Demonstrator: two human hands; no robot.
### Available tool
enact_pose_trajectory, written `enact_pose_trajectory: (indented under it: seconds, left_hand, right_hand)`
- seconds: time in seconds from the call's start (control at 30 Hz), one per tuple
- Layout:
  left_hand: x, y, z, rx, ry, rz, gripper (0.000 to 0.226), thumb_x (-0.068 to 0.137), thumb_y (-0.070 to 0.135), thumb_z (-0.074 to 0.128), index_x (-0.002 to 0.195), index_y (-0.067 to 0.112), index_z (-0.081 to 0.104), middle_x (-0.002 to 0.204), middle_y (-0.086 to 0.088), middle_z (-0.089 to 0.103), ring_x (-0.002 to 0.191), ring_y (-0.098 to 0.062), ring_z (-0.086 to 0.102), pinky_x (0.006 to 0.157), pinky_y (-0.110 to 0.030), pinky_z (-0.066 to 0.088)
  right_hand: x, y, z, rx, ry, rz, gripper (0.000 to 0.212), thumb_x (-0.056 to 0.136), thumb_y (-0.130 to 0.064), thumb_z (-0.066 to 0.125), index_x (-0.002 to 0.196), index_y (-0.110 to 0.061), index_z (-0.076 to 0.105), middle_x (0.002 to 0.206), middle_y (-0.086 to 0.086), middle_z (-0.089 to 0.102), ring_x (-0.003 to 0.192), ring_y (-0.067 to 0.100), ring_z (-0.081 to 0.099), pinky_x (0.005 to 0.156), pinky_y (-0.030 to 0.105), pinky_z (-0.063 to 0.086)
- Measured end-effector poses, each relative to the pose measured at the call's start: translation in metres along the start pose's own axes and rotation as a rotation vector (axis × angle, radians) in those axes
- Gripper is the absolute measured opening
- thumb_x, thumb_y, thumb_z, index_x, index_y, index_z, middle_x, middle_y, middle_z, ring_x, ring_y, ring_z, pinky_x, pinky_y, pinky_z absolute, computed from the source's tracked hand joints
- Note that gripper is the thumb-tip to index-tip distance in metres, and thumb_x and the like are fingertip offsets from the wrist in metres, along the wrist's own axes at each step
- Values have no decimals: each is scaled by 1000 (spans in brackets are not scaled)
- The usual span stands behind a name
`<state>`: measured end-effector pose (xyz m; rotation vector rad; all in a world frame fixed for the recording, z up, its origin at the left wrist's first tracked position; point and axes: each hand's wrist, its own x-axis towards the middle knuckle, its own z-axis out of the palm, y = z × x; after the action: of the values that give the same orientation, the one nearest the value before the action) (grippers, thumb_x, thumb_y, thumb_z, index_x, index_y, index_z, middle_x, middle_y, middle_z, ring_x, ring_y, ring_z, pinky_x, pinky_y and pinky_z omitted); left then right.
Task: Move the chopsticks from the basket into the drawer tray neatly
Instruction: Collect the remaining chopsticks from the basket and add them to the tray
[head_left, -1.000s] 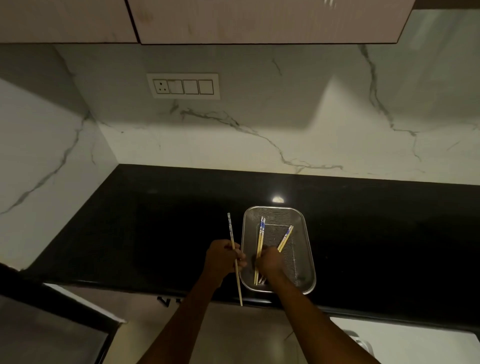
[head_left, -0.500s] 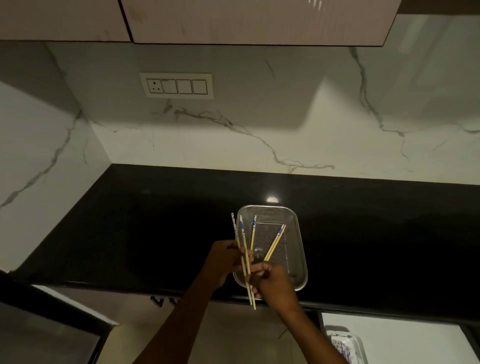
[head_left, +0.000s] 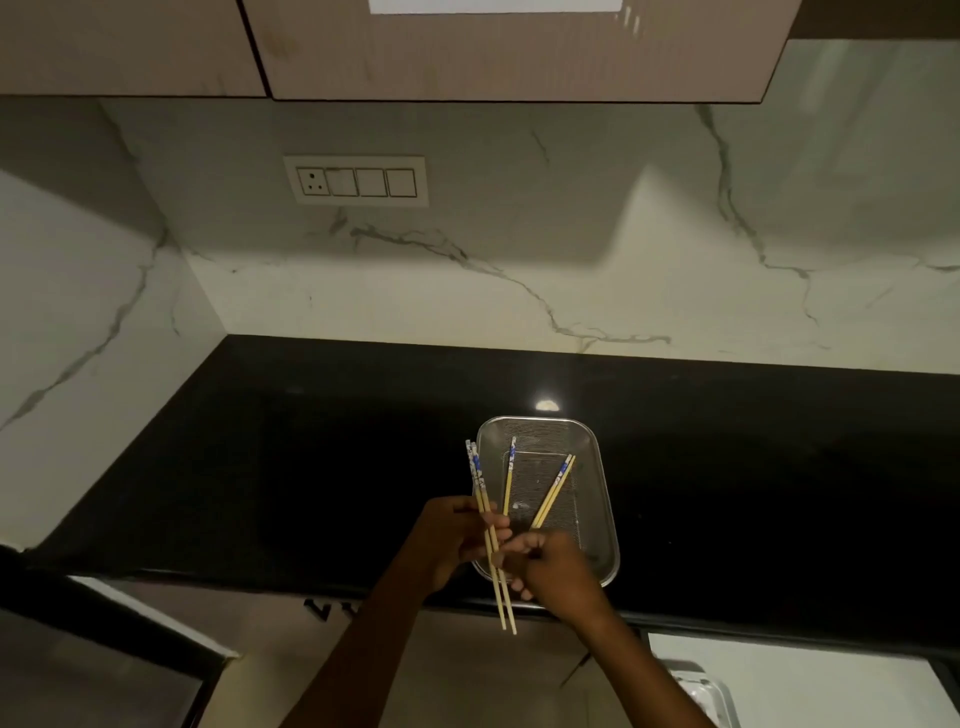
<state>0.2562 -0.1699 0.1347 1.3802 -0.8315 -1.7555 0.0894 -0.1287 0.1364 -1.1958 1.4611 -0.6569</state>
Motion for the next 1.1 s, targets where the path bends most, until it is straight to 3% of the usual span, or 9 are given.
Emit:
enact_pose_trajectory:
  seconds: [0.1,0.33,0.5,0.6,0.73,0.83,0.97,1.03,1.1]
  left_hand:
    - [2,-1,-8,-18,30,2,20,93,3,63,112,1,65,98,-16,79,92,-30,77,70,-30,61]
    - [1,-7,-24,-29,56,-15,17,99,4,53,113,4,63,96,-14,79,90,-32,77,67,-33,62]
    - [-1,-11,-27,-8,88,4,17,99,3,53,112,3,64,94,-13,79,89,-31,78,66,-31,61]
    - [-1,-9,-29,-20,104,11,17,99,2,54,112,2,63,95,-15,78,88,-31,78,66,-32,61]
    - [0,-7,-26,-10,125,40,16,99,1,53,111,2,64,97,-15,78,88,-29,78,69,-33,61]
    - [3,-5,-14,-7,121,47,15,98,1,55,109,0,65,94,-14,79,84,-27,78,64,-29,61]
    - [8,-10,9,62,114,55,13,95,2,60,105,1,69,90,-14,78,81,-27,77,67,-37,64]
    - [9,-14,19,39,89,35,12,96,1,59,104,1,68,95,-16,78,86,-29,78,73,-41,64]
    - [8,-17,28,-14,46,2,12,98,-1,56,105,0,65,98,-17,77,86,-29,78,68,-39,64]
  right_hand:
    - [21,0,2,-47,108,-19,17,90,-20,69,79,-9,74,65,2,71,57,7,64,60,26,54]
    - [79,1,16,-393,168,71,15,94,-19,65,97,-6,71,92,14,74,87,26,73,83,41,60]
    - [88,7,27,-436,181,83,14,92,-15,66,101,-5,70,95,13,74,87,23,72,77,33,59]
    - [80,3,20,-325,224,98,14,92,-17,67,93,-5,72,86,14,74,80,24,72,77,37,58]
    - [43,-2,7,-13,140,41,9,89,-6,65,84,-9,72,67,8,68,50,9,61,52,27,53]
    - [11,4,3,0,64,-7,7,88,-10,69,87,-15,73,71,3,71,50,6,61,48,20,49]
    - [-16,15,1,-79,90,18,7,88,-12,71,94,-12,74,75,-1,71,62,9,67,62,27,58]
    - [-23,18,-2,-105,106,6,9,87,-13,72,95,-12,75,77,-2,71,69,10,67,72,28,57]
    - [-29,20,-7,-129,111,2,9,86,-15,73,95,-13,75,82,-1,74,73,10,68,74,26,55]
